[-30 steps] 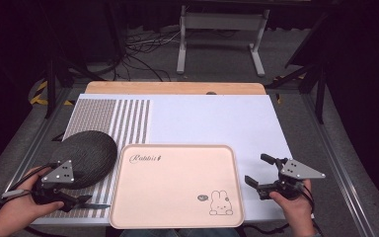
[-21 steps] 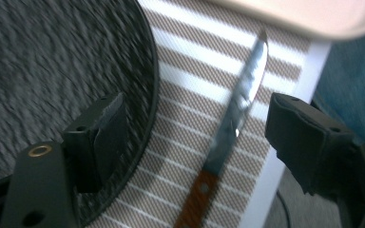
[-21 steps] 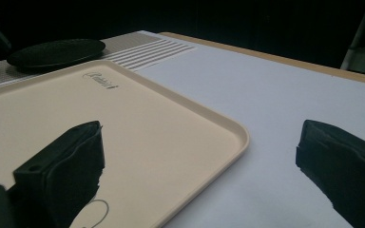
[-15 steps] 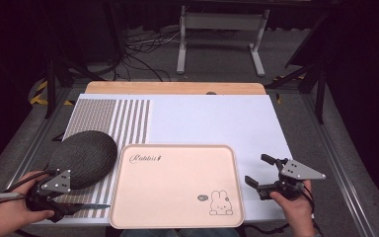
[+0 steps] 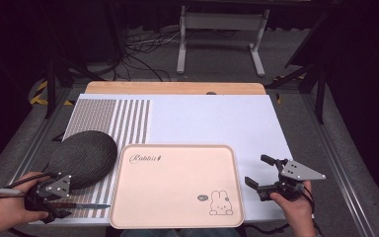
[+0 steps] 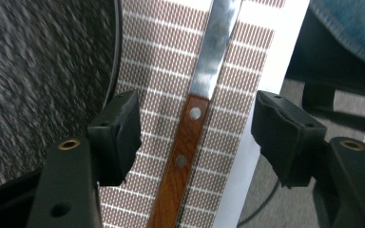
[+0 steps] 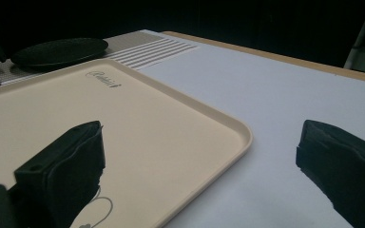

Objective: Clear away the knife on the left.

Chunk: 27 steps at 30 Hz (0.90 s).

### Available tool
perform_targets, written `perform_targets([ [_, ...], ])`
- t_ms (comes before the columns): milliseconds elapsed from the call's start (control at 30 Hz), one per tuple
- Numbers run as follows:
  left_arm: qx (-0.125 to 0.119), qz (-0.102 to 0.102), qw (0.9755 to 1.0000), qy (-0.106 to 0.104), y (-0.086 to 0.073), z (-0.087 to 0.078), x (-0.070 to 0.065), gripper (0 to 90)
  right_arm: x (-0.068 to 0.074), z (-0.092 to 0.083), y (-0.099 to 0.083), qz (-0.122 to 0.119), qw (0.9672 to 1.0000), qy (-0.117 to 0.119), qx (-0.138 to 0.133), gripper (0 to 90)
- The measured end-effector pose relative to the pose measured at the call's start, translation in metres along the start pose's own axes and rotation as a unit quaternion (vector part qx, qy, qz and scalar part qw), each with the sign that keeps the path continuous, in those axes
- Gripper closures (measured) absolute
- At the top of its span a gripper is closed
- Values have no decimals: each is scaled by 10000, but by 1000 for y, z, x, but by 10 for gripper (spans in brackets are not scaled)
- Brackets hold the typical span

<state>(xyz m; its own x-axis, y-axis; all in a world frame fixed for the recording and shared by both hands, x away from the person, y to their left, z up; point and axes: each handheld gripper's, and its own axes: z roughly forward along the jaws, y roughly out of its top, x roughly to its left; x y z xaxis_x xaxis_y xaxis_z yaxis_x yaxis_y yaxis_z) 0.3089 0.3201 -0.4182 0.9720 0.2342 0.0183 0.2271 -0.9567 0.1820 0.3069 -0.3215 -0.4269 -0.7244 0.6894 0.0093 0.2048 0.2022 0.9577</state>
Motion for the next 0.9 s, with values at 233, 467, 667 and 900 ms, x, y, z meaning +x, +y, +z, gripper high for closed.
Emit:
perform_targets([
  [233, 336, 173, 9993, -15, 0, 3, 5, 485, 0, -1, 0, 1, 10000, 11, 24, 33],
  [467, 833, 591, 9947, 85, 5, 8, 2, 736, 0, -1, -1, 2, 10000, 10, 54, 37],
  [667, 1078, 906, 9900, 56, 11, 10, 0, 771, 1, -2, -1, 0, 10000, 12, 52, 39],
  [900, 1119, 880, 9898, 46, 12, 9, 1, 774, 1, -2, -1, 3, 10000, 29, 37, 39],
])
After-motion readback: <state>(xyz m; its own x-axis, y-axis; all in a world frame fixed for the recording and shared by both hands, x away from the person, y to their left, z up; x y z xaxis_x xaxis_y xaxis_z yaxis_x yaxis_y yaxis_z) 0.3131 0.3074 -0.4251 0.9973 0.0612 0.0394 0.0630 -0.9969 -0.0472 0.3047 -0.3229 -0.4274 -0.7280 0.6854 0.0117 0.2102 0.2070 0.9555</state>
